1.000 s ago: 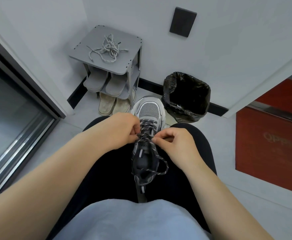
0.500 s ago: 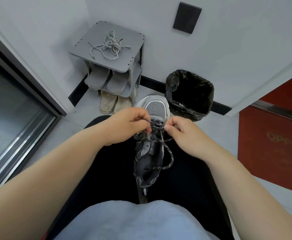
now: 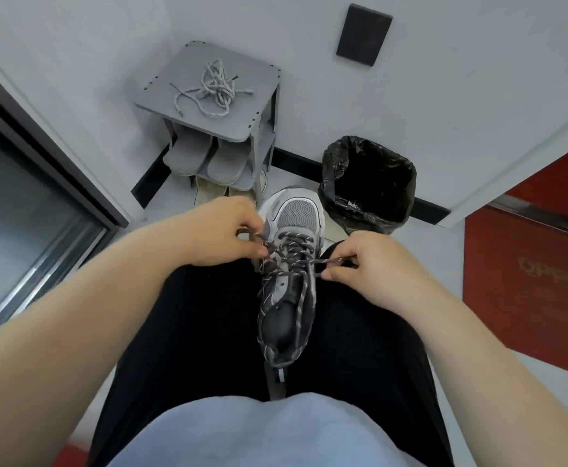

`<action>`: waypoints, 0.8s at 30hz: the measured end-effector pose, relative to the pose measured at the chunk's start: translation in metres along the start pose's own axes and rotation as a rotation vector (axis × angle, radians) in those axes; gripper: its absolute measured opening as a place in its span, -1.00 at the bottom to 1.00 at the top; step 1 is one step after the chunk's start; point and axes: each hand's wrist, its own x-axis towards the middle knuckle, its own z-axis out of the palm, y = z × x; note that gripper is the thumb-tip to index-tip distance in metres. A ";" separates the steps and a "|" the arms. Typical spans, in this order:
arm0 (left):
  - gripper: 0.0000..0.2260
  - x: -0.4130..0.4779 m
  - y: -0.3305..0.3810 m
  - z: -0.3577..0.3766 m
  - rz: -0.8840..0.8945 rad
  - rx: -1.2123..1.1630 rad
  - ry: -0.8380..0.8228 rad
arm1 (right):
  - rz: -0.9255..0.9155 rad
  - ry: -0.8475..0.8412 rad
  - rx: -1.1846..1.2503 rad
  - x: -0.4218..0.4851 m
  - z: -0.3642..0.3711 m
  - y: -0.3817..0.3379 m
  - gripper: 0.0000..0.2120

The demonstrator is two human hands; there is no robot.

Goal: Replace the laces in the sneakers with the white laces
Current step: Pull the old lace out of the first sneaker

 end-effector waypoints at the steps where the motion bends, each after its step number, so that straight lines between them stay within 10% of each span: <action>1: -0.83 -0.004 -0.007 -0.008 -0.046 0.012 0.022 | 0.027 0.066 -0.046 -0.001 -0.005 0.007 -0.91; 5: -0.82 -0.022 -0.027 -0.042 -0.224 -0.126 0.164 | 0.118 0.301 -0.001 -0.014 -0.034 0.032 -0.85; 10: -0.76 -0.020 -0.002 -0.014 -0.148 -1.017 0.084 | -0.184 0.412 0.210 -0.020 -0.006 0.003 -0.73; 17: -0.75 -0.005 -0.015 -0.006 -0.180 -0.471 0.450 | -0.231 0.386 -0.091 -0.006 0.038 0.008 -0.92; 24: -0.79 -0.012 -0.017 0.001 -0.016 -0.135 0.375 | -0.087 0.471 0.126 -0.018 0.003 0.027 -0.95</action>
